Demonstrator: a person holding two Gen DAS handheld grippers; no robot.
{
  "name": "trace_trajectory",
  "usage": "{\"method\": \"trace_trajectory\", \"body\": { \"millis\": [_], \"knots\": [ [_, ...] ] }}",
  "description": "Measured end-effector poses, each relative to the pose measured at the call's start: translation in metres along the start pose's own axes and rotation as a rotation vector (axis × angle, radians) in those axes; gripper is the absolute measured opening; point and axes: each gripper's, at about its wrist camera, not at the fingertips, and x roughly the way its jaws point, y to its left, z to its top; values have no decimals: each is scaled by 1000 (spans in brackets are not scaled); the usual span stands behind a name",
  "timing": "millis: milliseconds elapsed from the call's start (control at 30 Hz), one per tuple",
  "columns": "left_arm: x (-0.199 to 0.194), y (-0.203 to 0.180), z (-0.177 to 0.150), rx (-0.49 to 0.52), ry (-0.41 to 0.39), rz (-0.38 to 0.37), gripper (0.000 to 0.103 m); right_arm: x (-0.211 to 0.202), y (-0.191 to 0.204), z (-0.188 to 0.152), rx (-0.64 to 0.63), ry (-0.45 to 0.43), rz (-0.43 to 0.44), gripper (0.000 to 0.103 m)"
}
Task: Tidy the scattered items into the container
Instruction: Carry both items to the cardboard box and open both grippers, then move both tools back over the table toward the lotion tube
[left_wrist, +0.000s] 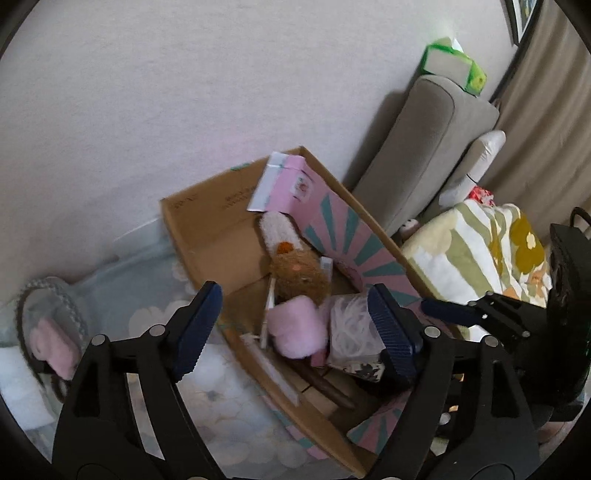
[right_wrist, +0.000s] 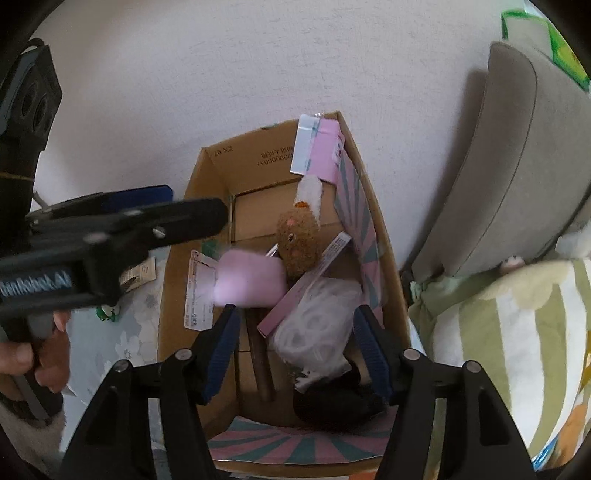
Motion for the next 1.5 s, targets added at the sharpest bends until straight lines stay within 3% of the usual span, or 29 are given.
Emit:
{"method": "trace_trajectory", "body": {
  "millis": [400, 600, 800, 933, 1233, 1367, 1500],
  "knots": [
    [-46, 66, -26, -138, -33, 83, 81, -14, 22, 14, -26, -82, 19, 60],
    [-81, 113, -63, -208, -43, 207, 81, -9, 59, 25, -89, -93, 59, 60],
    [-115, 171, -120, -312, -51, 304, 82, 0, 104, 34, -175, -73, 116, 60],
    [-120, 196, -154, -344, -34, 302, 82, 13, 143, 39, -314, -38, 146, 60],
    [-83, 208, -195, -220, 21, 205, 82, 63, 233, 48, -957, 145, 226, 60],
    [-60, 206, -197, -176, 40, 171, 82, 90, 256, 44, -1120, 214, 323, 60],
    [-42, 203, -194, -133, 30, 146, 82, 127, 272, 46, -1219, 286, 345, 60]
  ]
}}
